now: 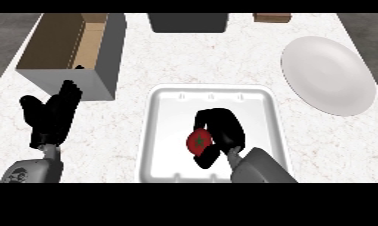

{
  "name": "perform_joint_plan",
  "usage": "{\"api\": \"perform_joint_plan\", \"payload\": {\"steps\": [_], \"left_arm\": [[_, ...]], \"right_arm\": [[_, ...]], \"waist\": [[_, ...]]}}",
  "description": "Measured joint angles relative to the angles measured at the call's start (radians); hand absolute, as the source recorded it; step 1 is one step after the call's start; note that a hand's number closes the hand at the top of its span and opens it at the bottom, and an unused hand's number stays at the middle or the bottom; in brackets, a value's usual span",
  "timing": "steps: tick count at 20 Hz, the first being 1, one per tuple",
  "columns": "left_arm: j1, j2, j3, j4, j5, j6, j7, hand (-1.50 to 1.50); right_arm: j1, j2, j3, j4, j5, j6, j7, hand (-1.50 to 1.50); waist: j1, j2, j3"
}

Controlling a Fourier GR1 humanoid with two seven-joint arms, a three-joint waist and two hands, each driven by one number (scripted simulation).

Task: Pick the tomato from the tray and place it in the plate

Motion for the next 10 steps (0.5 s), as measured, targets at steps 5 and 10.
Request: {"api": "perform_joint_plan", "payload": {"steps": [5,10], "left_arm": [[0.017,-0.001,0.005,-0.015,-0.005,0.009,-0.001,0.0],[0.029,0.005,0.014,-0.022,0.001,-0.001,-0.004,0.0]], "right_arm": [[0.056,-0.202,0.064,-0.131,-0.006,0.073,-0.28,1.5],[0.094,-0.34,-0.022,-0.285,0.016,-0.04,-0.414,1.5]], "waist": [[-0.012,0.001,0.002],[-0.02,0.0,0.002]]}}
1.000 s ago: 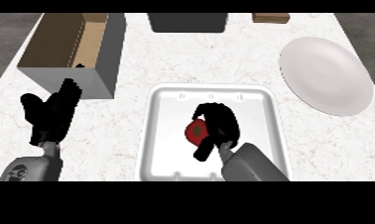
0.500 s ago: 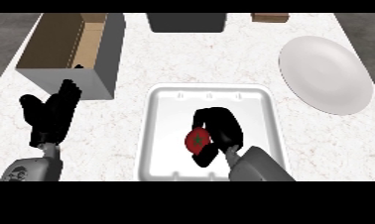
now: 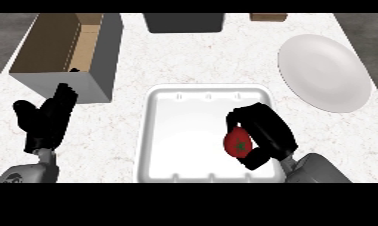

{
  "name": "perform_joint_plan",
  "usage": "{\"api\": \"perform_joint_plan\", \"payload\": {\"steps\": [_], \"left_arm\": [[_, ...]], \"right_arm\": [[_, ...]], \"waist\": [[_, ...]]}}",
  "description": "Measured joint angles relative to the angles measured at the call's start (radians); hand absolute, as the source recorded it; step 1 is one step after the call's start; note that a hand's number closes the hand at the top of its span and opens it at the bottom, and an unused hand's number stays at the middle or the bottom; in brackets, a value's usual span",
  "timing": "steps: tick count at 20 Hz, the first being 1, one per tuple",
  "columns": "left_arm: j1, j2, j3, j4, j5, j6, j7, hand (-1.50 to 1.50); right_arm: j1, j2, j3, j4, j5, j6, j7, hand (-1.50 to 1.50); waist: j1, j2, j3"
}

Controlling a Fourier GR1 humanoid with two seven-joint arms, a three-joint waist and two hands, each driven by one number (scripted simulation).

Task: Pick the tomato from the tray and place it in the plate

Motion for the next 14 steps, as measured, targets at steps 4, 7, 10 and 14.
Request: {"api": "perform_joint_plan", "payload": {"steps": [4,7,10,14], "left_arm": [[0.01,-0.007,-0.001,-0.008,-0.002,0.005,-0.002,0.0],[0.009,0.003,0.005,-0.01,0.003,-0.008,0.003,0.0],[-0.002,0.0,0.008,0.005,0.002,-0.013,-0.01,0.0],[-0.016,-0.007,0.004,0.005,-0.004,-0.011,0.007,0.0]], "right_arm": [[0.034,-0.058,-0.122,-0.116,0.001,-0.126,-0.028,1.5],[0.07,-0.092,-0.215,-0.184,-0.006,-0.182,-0.01,1.5],[0.101,-0.109,-0.307,-0.217,-0.055,-0.194,0.0,1.5],[0.095,-0.127,-0.44,-0.16,-0.167,-0.166,-0.032,1.5]], "waist": [[-0.012,-0.002,0.001],[-0.007,0.001,-0.001],[0.001,0.002,0.0],[0.012,0.005,0.0]]}}
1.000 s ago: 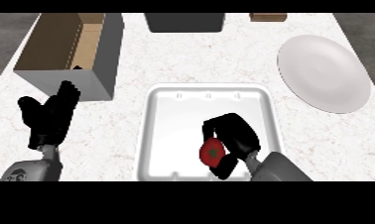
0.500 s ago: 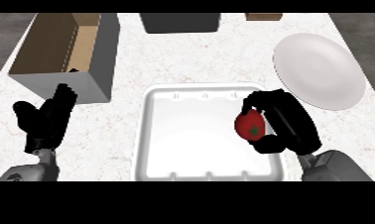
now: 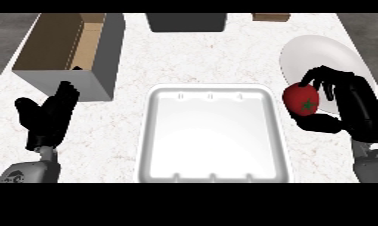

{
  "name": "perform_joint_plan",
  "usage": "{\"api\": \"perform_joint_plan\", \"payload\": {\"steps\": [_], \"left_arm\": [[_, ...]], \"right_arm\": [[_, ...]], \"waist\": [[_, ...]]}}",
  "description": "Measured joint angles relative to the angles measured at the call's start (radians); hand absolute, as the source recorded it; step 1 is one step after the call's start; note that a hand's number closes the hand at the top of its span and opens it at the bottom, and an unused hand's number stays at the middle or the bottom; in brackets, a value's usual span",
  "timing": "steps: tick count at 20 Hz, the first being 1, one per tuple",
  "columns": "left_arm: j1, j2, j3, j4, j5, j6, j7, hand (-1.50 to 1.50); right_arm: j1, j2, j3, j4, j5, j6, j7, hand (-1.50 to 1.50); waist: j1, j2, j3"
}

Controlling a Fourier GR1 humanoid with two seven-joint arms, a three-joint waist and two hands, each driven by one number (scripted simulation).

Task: Pick the tomato from the tray and place it in the plate

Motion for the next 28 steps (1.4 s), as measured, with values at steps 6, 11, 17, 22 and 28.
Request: {"api": "perform_joint_plan", "payload": {"steps": [6,11,17,22,28], "left_arm": [[-0.011,-0.006,0.001,0.009,-0.006,-0.008,-0.004,0.0],[-0.024,-0.013,-0.001,0.01,-0.008,-0.011,0.009,0.0],[-0.03,-0.032,-0.016,0.005,-0.021,-0.007,0.01,0.0],[-0.04,-0.026,-0.014,0.013,-0.018,-0.019,0.01,0.0],[-0.044,-0.032,-0.011,0.019,-0.025,-0.016,0.007,0.0]], "right_arm": [[-0.074,-0.011,-0.162,0.228,-0.112,0.039,-0.123,1.5],[-0.176,-0.04,-0.261,0.509,-0.146,0.064,-0.28,1.5],[-0.309,-0.08,-0.268,0.832,-0.065,0.078,-0.402,1.5],[-0.396,-0.088,-0.284,1.06,-0.075,0.191,-0.469,-1.5],[-0.478,-0.099,-0.307,1.248,-0.065,0.234,-0.668,-1.5]], "waist": [[0.012,0.003,0.001],[0.022,0.004,0.003],[0.035,0.009,0.002],[0.045,0.015,0.002],[0.044,0.014,0.004]]}}
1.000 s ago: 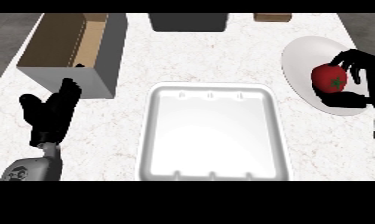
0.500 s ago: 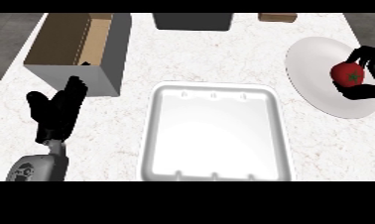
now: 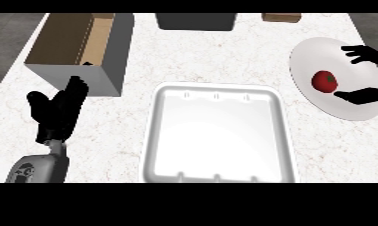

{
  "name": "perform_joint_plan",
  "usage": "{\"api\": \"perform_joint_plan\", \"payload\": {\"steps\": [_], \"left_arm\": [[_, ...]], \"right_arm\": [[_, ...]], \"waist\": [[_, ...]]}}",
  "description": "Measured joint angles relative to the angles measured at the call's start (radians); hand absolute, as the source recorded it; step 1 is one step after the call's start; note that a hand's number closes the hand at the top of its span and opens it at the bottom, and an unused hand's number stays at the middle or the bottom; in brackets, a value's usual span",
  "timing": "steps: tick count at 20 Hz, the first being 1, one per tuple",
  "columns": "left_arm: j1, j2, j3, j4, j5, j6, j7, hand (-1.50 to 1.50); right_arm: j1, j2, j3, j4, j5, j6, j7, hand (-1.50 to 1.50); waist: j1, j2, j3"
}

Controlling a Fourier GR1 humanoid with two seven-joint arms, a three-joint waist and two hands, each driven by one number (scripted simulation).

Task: Pick the tomato from the tray and place it in the plate

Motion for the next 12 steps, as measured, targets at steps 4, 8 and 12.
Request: {"api": "perform_joint_plan", "payload": {"steps": [4,8,12], "left_arm": [[0.013,0.0,0.003,-0.013,0.001,0.0,0.009,0.0],[0.024,0.004,0.015,-0.003,-0.003,0.002,-0.01,0.0],[0.026,0.015,0.028,-0.002,0.006,-0.011,-0.007,0.0]], "right_arm": [[-0.026,0.009,-0.06,0.016,-0.061,0.03,-0.14,-1.5],[-0.054,0.003,-0.121,0.004,-0.151,0.174,-0.23,-1.5],[-0.086,-0.033,-0.177,0.031,-0.232,0.327,-0.178,-1.5]], "waist": [[-0.009,-0.002,-0.001],[-0.022,-0.008,-0.001],[-0.029,-0.011,-0.002]]}}
